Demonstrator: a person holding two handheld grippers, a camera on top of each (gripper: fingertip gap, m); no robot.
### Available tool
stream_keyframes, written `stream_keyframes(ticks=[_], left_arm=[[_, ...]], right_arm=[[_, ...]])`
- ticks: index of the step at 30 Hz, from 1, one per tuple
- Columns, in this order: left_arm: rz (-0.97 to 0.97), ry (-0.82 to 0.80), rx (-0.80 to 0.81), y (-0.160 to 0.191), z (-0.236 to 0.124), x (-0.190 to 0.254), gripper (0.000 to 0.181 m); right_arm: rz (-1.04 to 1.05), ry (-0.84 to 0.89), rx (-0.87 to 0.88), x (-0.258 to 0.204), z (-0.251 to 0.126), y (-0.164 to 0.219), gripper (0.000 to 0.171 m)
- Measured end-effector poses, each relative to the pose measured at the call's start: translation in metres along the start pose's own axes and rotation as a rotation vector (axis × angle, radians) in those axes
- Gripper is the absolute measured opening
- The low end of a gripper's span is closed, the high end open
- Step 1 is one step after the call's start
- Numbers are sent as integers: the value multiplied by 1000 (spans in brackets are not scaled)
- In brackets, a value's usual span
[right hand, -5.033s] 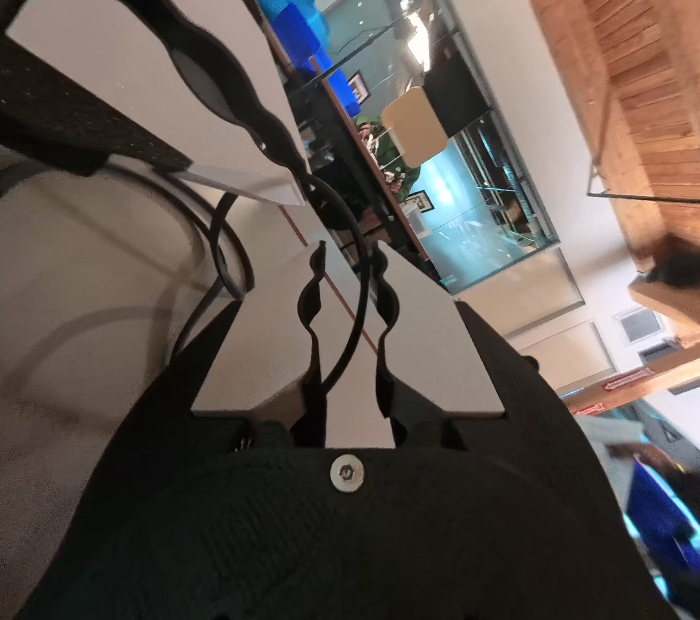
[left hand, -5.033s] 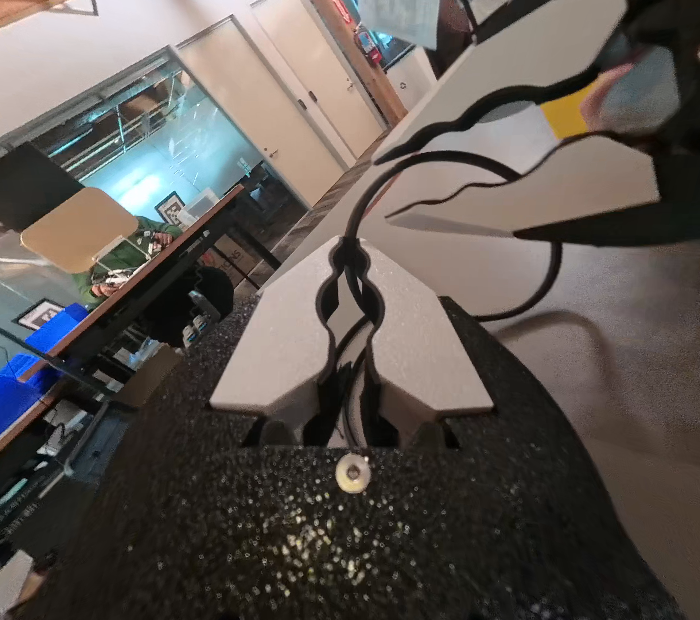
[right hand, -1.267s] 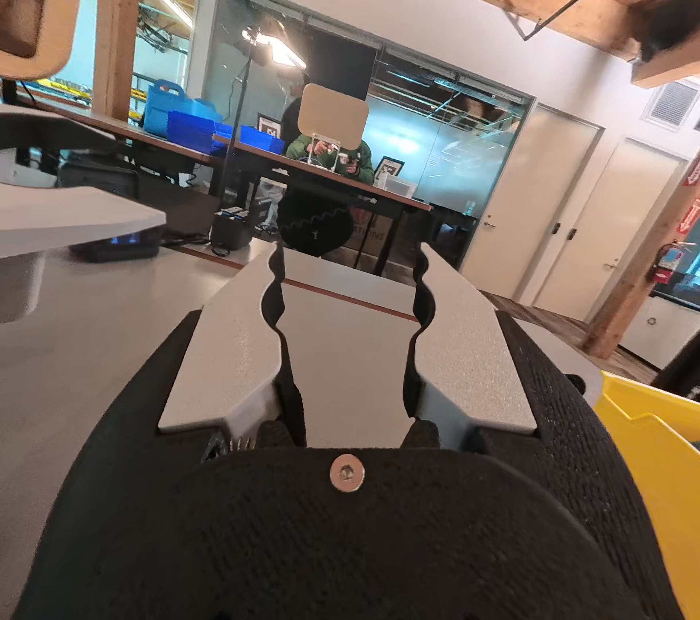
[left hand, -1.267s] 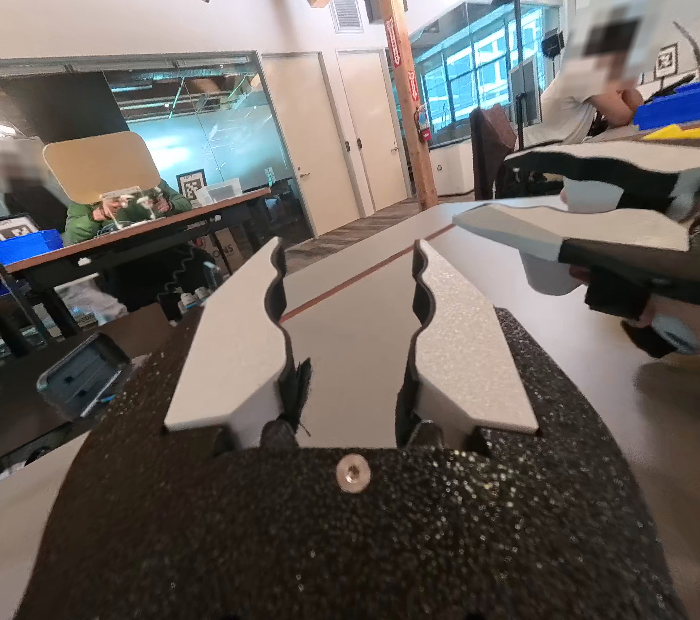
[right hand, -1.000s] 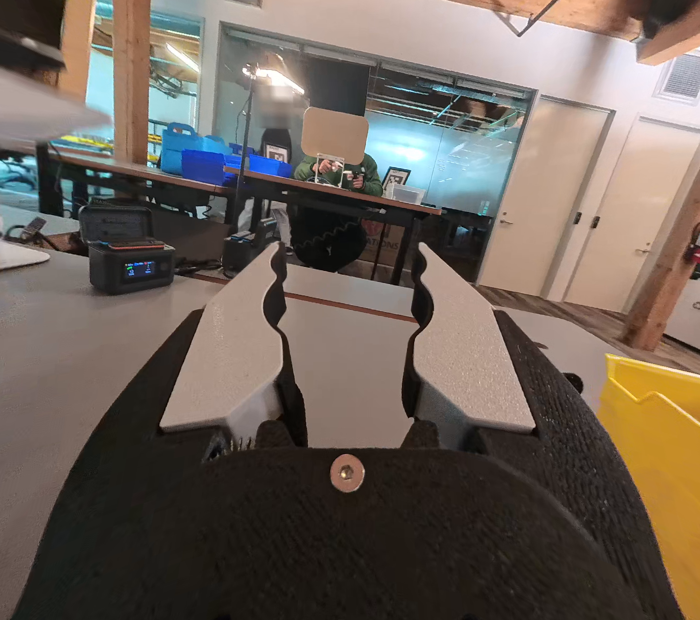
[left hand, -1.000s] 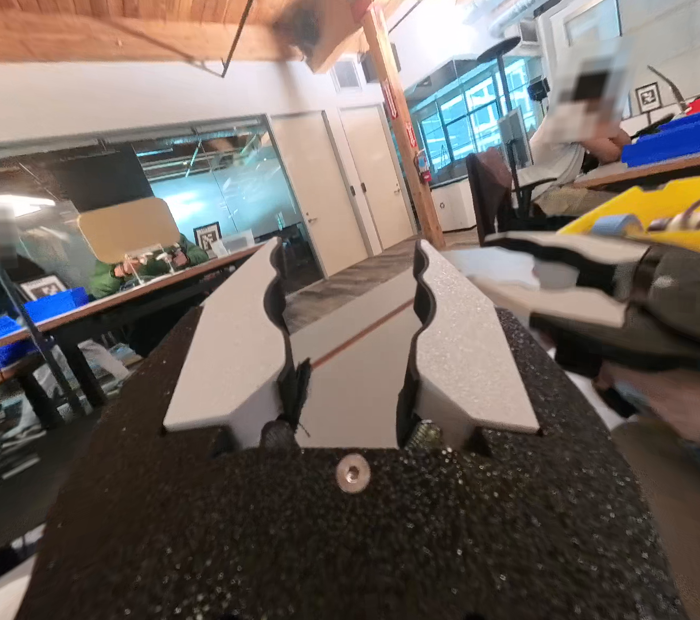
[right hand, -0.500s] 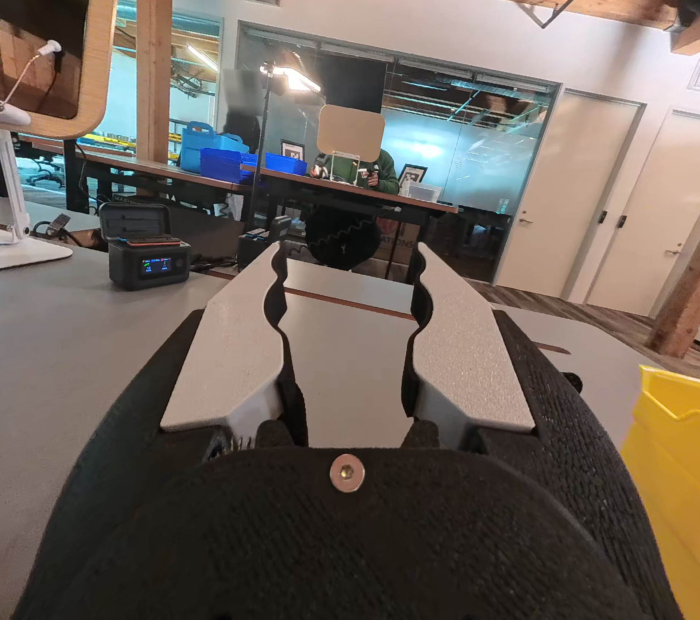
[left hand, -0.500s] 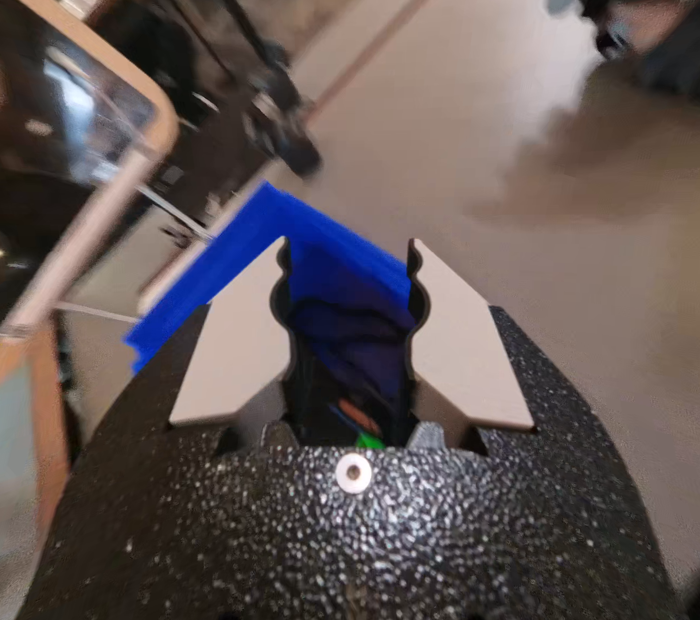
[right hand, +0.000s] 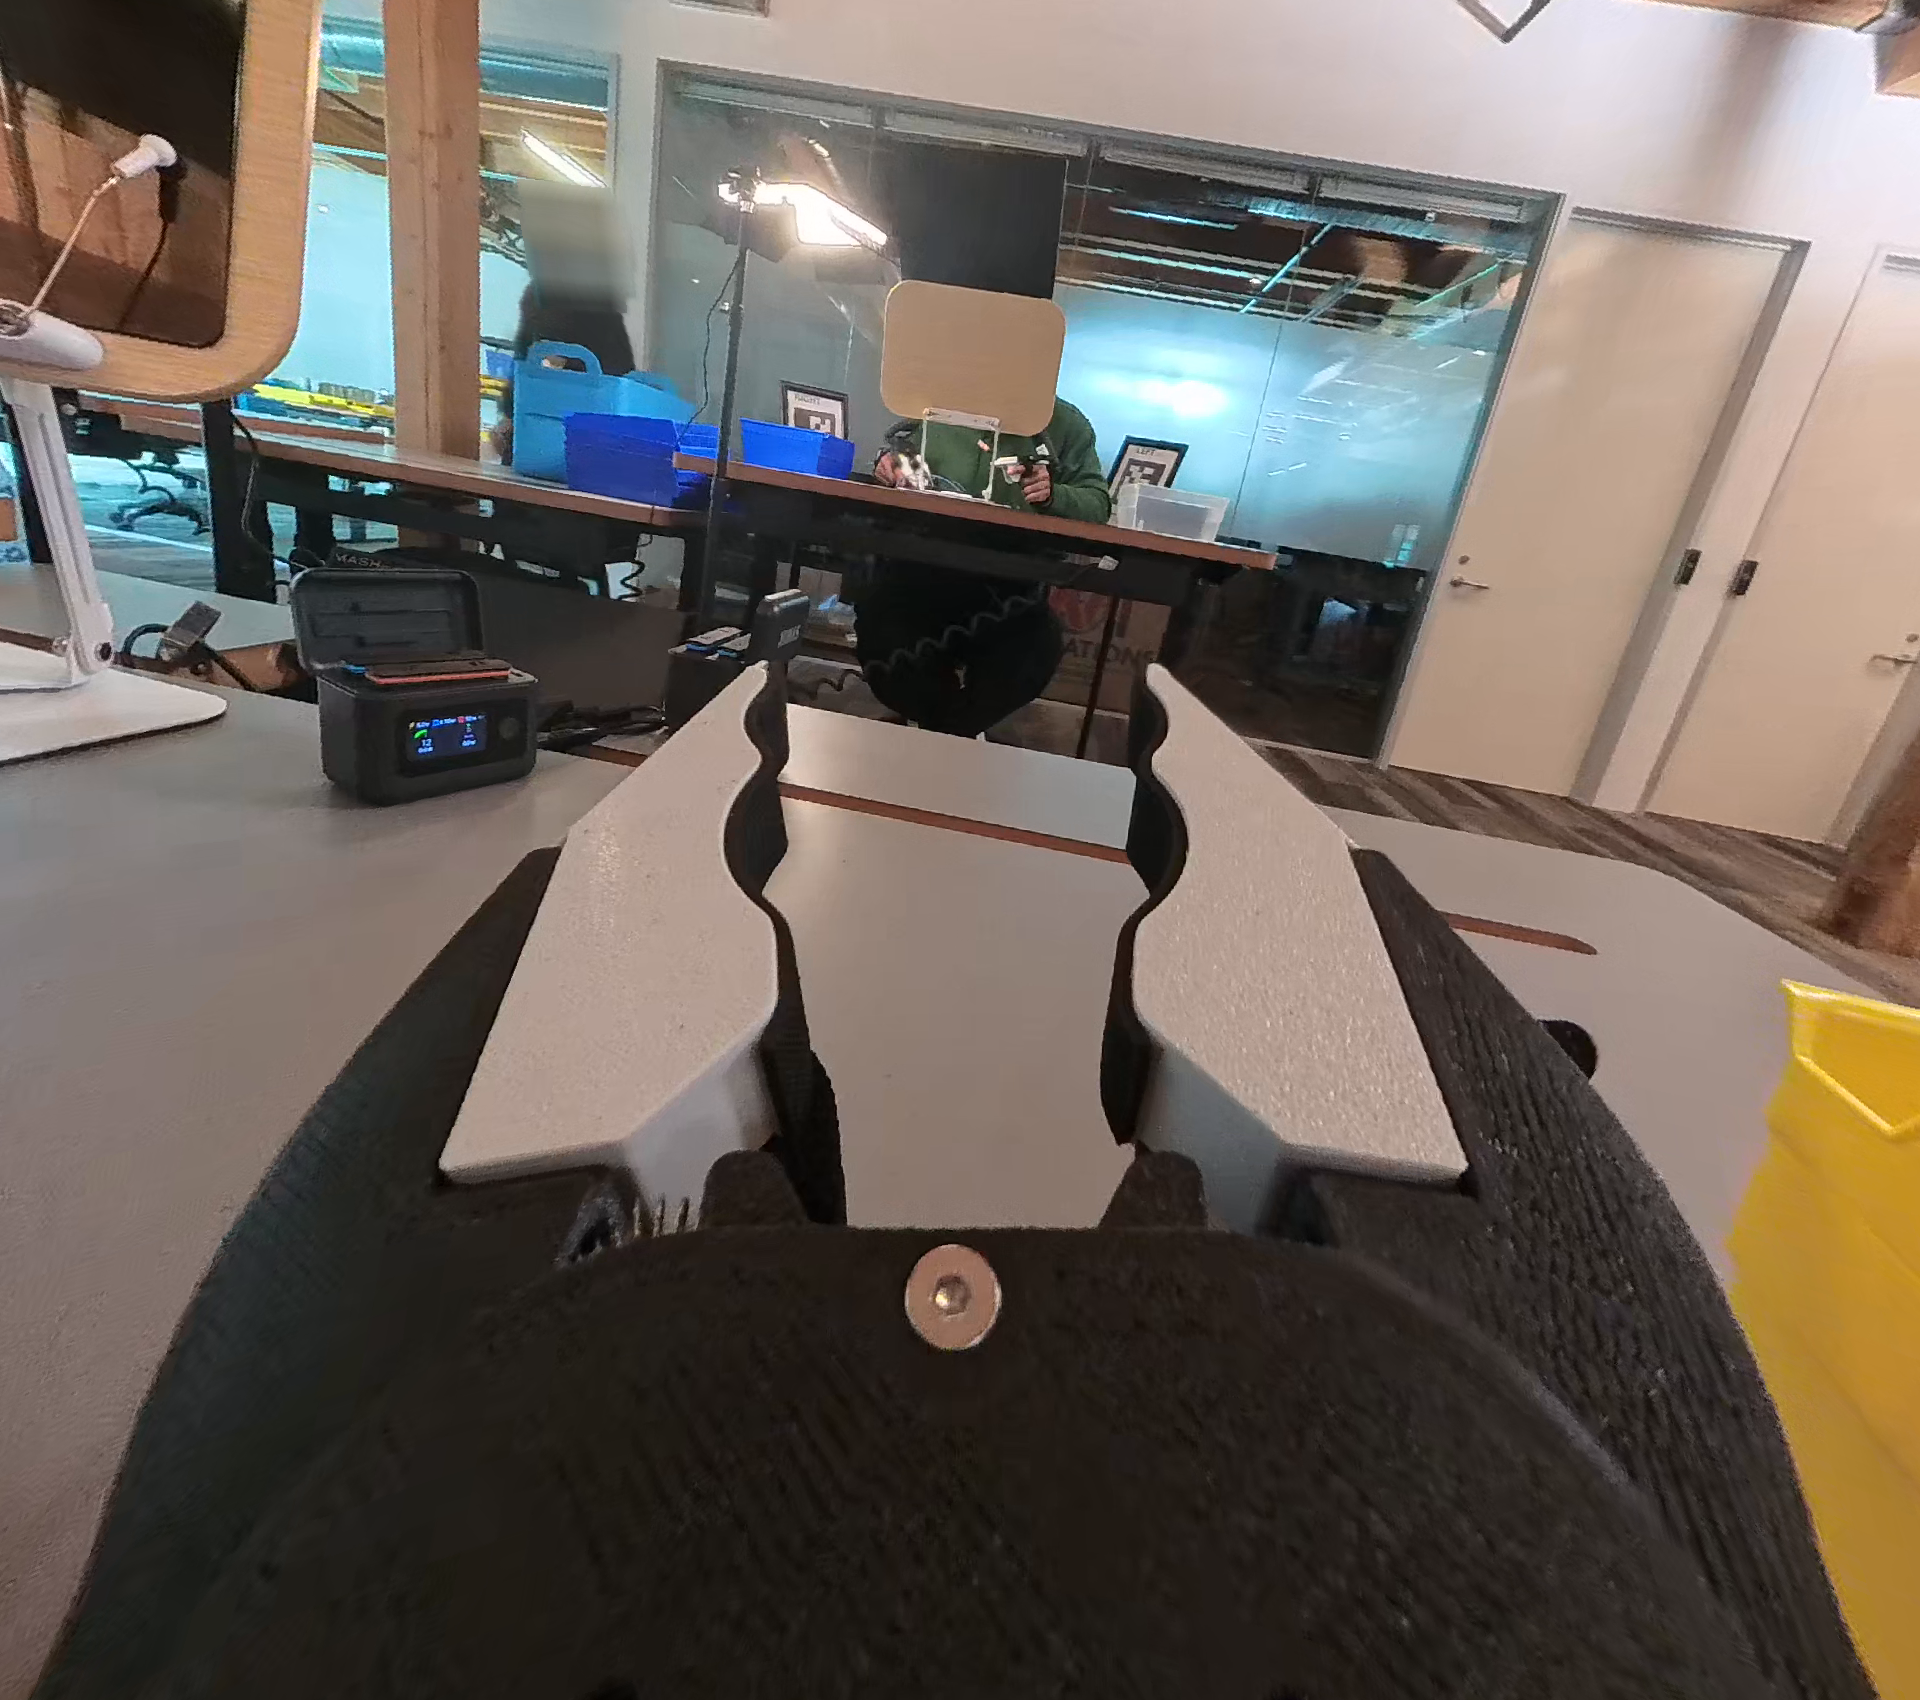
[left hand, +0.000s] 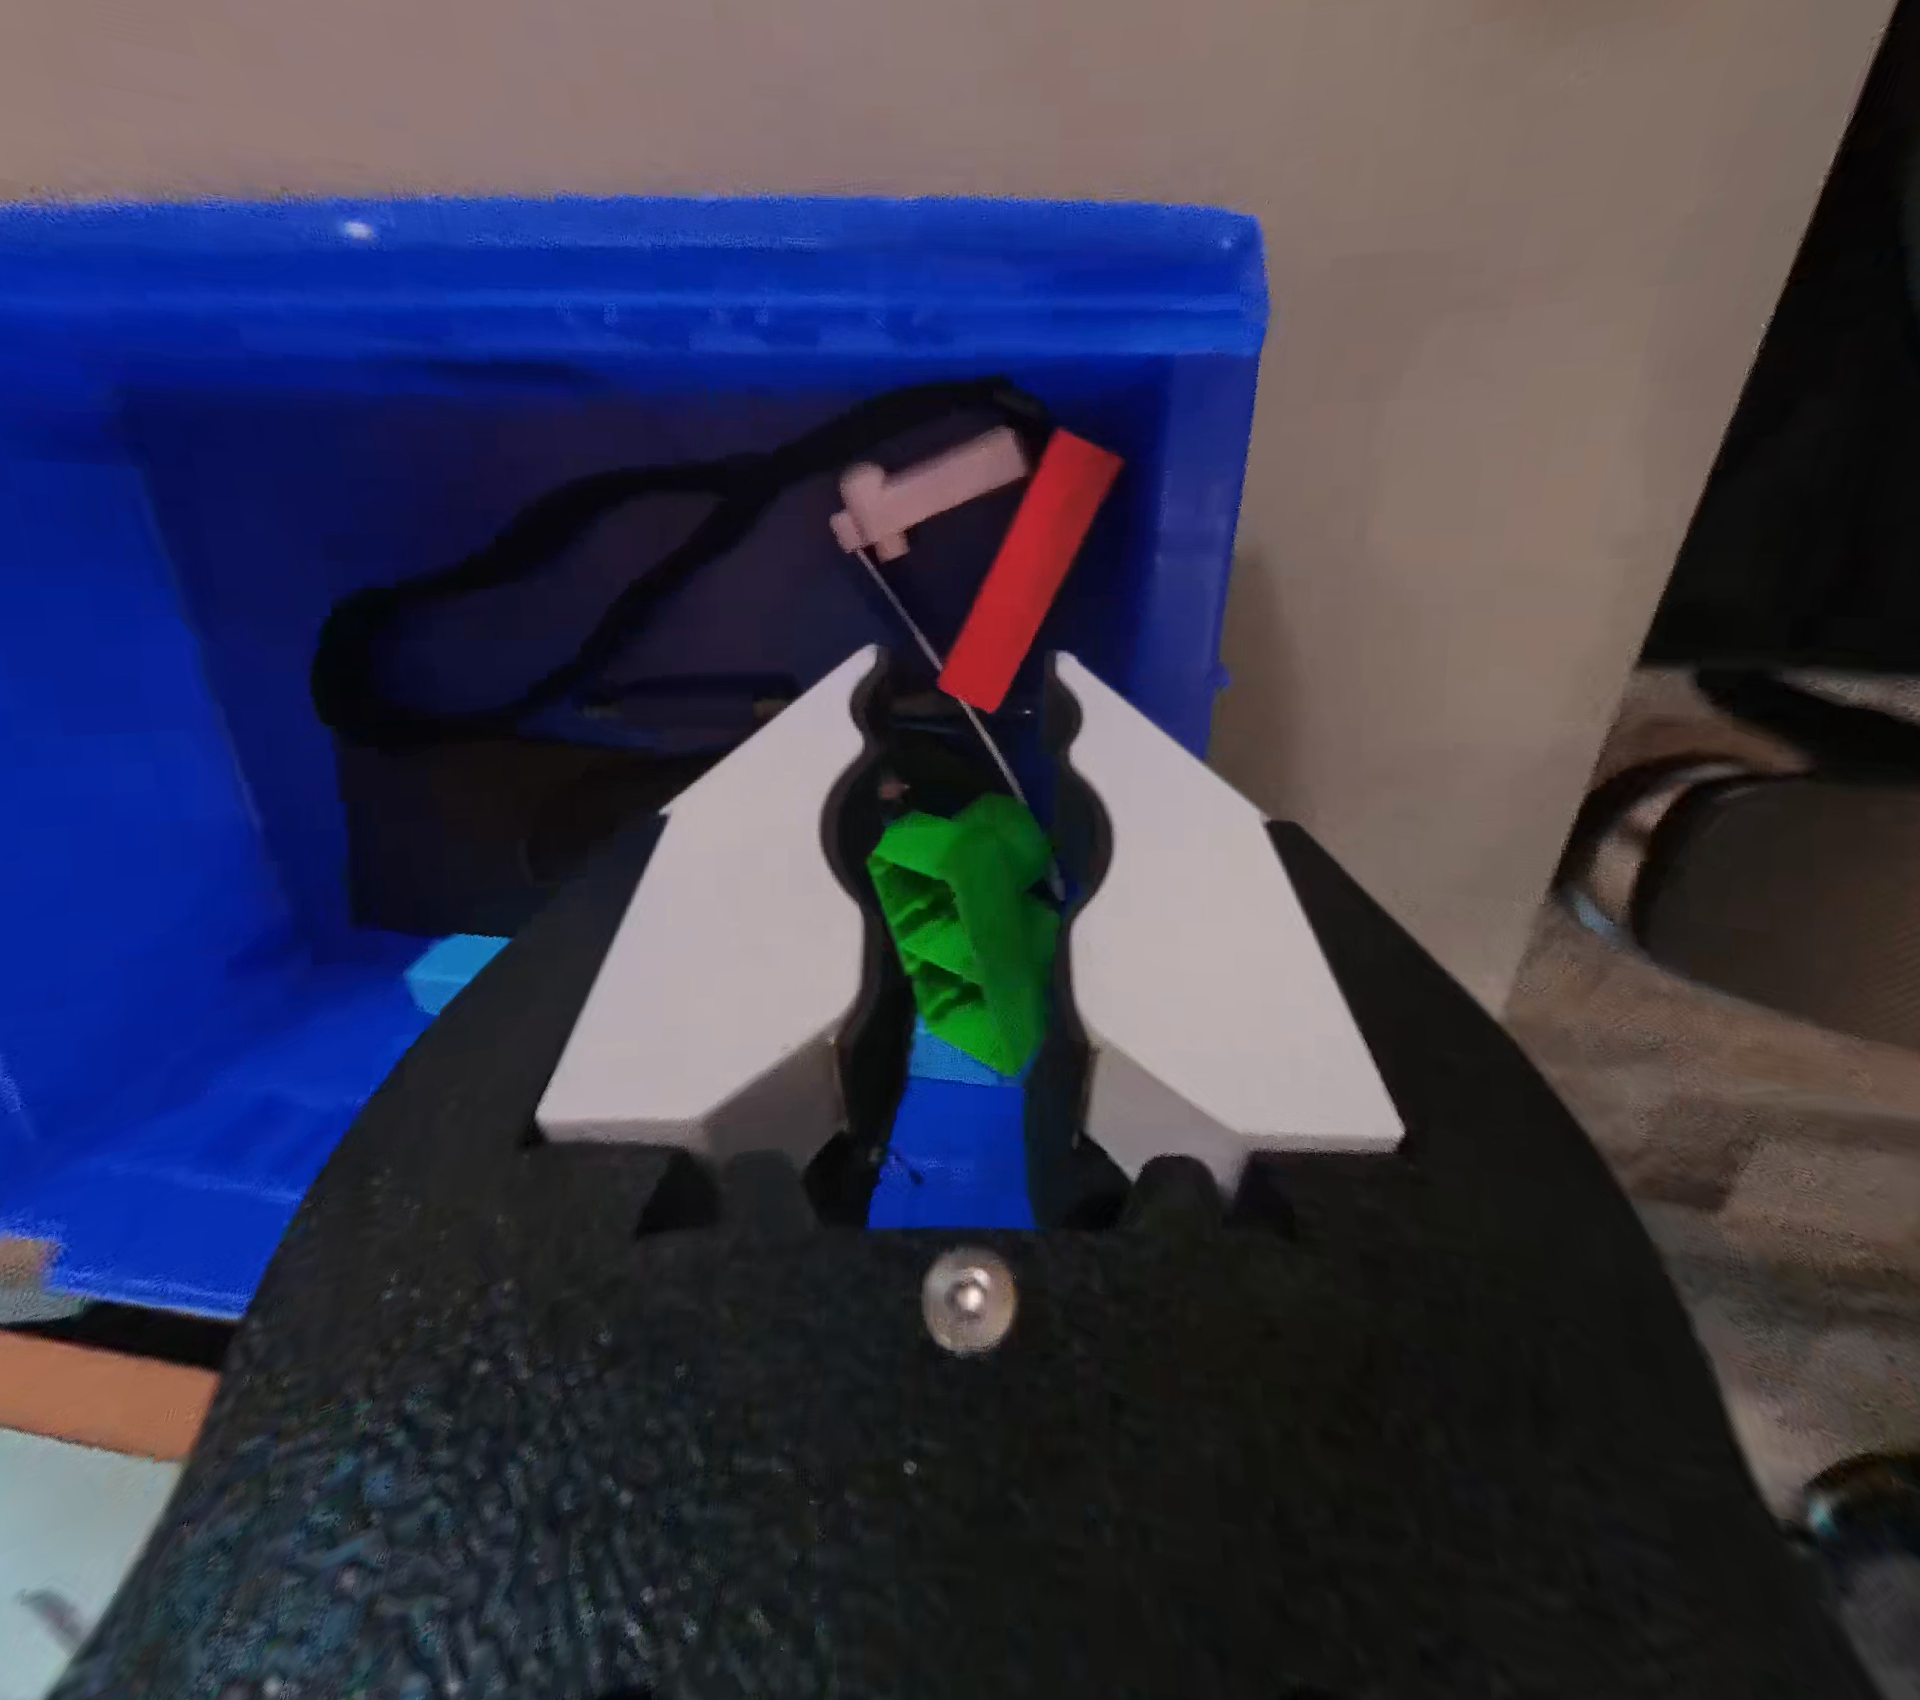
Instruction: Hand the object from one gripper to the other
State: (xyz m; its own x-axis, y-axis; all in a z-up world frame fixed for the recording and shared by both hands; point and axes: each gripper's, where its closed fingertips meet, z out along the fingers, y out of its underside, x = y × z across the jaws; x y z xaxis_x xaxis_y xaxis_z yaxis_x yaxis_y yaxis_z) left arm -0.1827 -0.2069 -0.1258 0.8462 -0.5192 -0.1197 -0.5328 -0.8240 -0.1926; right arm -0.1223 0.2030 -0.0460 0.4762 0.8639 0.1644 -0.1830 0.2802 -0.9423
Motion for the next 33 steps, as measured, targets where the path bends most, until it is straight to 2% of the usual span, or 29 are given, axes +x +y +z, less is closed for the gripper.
stream_keyframes(ticks=[1, 7, 10, 14, 17, 19, 21, 23, 25, 28, 31, 33], left_arm=[[42, 1, -26, 0, 3, -2, 24], [156, 119, -155, 3, 20, 5, 28], [184, 191, -190, 4, 27, 13, 23], [243, 195, -280, 16, 40, 14, 15], [206, 203, -297, 17, 31, 13, 14], [149, 139, -273, 15, 12, 0, 14], [59, 46, -145, -3, -18, -19, 14], [22, -80, 86, -40, -54, -41, 14], [-5, -231, 370, -92, -98, -62, 14], [-40, -349, 810, -179, -158, -70, 14], [-139, -450, 1083, -244, -173, -83, 13], [-197, -484, 1175, -275, -150, -95, 14]], right_arm=[[1, -2, 0, 0, 0, 0, 65], [11, -9, -4, 0, 0, 1, 65], [18, -10, -7, 0, 1, 2, 65], [24, -13, -8, 0, 1, 2, 65], [22, -17, -9, -1, 1, 2, 65], [21, -19, -9, -2, 2, 2, 65], [19, -27, -12, -4, 2, 2, 64], [11, -37, -14, -7, 3, 2, 64], [-1, -45, -12, -10, 3, 2, 64], [-13, -51, -12, -11, 2, 1, 63], [-20, -51, -7, -10, -1, -1, 62], [-33, -50, 0, -9, -3, -3, 62]])
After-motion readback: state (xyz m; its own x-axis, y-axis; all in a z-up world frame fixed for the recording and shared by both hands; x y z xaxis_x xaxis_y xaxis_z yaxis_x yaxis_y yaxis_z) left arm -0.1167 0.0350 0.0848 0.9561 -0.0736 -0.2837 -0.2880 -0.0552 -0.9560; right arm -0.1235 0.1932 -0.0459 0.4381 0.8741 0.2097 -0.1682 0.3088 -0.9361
